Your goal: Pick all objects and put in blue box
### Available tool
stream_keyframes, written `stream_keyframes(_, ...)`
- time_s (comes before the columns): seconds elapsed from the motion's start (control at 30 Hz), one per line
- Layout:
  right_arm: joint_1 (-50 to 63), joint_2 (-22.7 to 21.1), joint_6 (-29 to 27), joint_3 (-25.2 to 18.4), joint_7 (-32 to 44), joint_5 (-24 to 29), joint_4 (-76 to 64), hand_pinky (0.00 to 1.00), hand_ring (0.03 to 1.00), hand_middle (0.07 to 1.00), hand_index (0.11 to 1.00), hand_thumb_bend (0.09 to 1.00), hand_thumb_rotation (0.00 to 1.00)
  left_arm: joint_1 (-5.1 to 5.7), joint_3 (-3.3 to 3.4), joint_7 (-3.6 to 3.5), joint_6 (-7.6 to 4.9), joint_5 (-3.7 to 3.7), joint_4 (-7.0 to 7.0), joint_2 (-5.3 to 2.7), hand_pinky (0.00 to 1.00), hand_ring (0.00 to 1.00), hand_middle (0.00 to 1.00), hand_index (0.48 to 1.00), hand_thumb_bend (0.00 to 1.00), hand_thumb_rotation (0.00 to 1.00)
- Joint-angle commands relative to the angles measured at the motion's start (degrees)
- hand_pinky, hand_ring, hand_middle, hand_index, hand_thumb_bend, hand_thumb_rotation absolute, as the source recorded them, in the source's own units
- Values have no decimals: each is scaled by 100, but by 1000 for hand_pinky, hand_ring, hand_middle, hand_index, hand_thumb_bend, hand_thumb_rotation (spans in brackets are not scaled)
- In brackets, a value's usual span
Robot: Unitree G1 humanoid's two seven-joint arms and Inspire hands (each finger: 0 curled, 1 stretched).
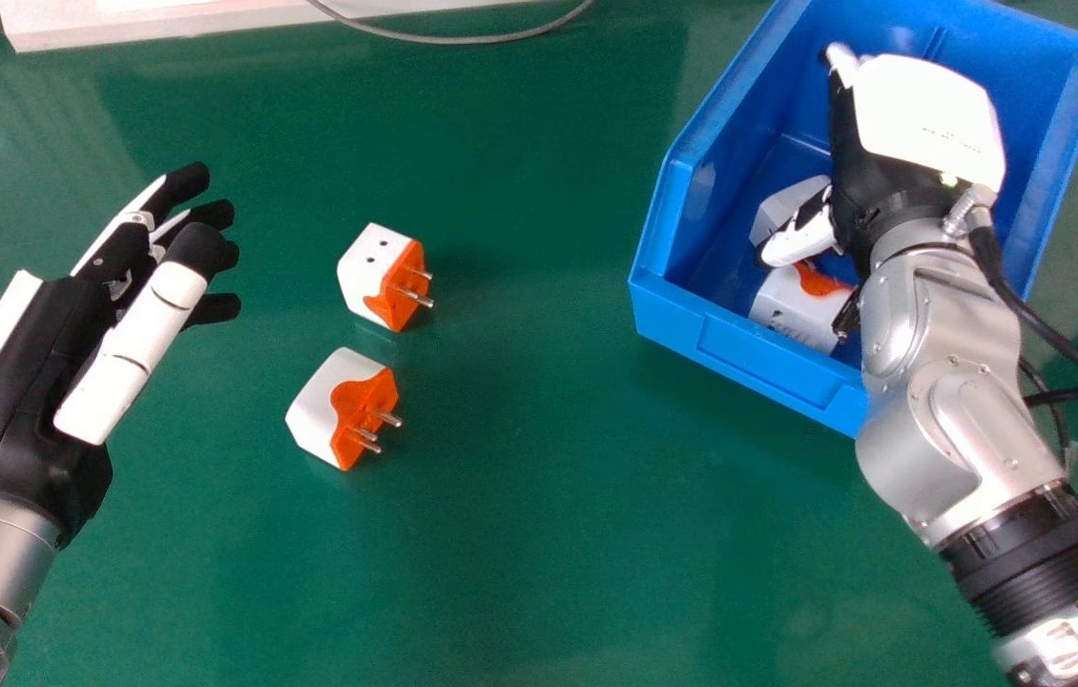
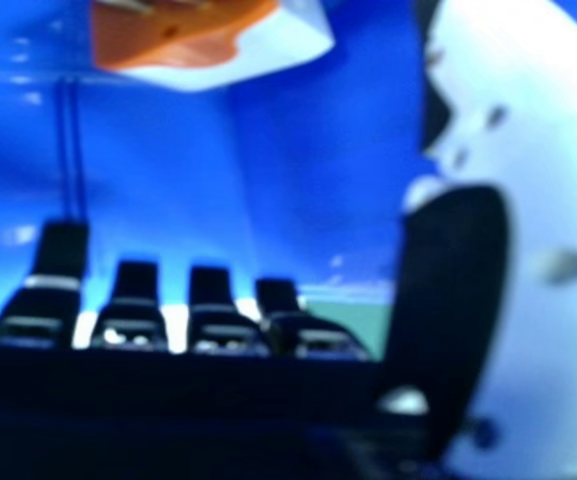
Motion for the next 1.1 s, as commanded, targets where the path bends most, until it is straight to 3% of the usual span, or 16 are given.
stream_keyframes(0.0, -169, -103, 80, -31, 6, -177, -431, 958, 997, 998, 997, 677, 124, -47, 12, 20, -132, 31, -12, 45, 798, 876, 905, 925, 750, 821)
stream_keyframes(0.33, 645, -139, 616, -79, 396, -479, -2291, 969, 1000, 1000, 1000, 666, 42, -12, 34, 12, -164, -11, -10, 33, 799, 876, 905, 924, 745, 822)
stream_keyframes(0.37, 711, -150, 670, -70, 476, -547, -2465, 976, 1000, 1000, 1000, 635, 21, -3, 40, 6, -173, -19, -9, 34, 800, 876, 905, 925, 745, 821)
stream_keyframes(0.6, 1613, 66, 695, -142, 549, -946, -4129, 969, 1000, 1000, 1000, 630, 23, 31, 76, 6, -151, -55, -49, 43, 796, 874, 903, 923, 741, 819)
stream_keyframes(0.8, 2951, 422, 106, 184, 206, -1407, -5569, 947, 1000, 1000, 1000, 639, 64, 72, 57, 63, -54, -30, -221, 48, 787, 870, 899, 919, 735, 817)
stream_keyframes(1.07, 4161, 737, -844, 328, 47, -1548, -6339, 955, 1000, 1000, 1000, 645, 98, 77, 44, 120, 2, 49, -288, 59, 785, 870, 899, 919, 737, 818)
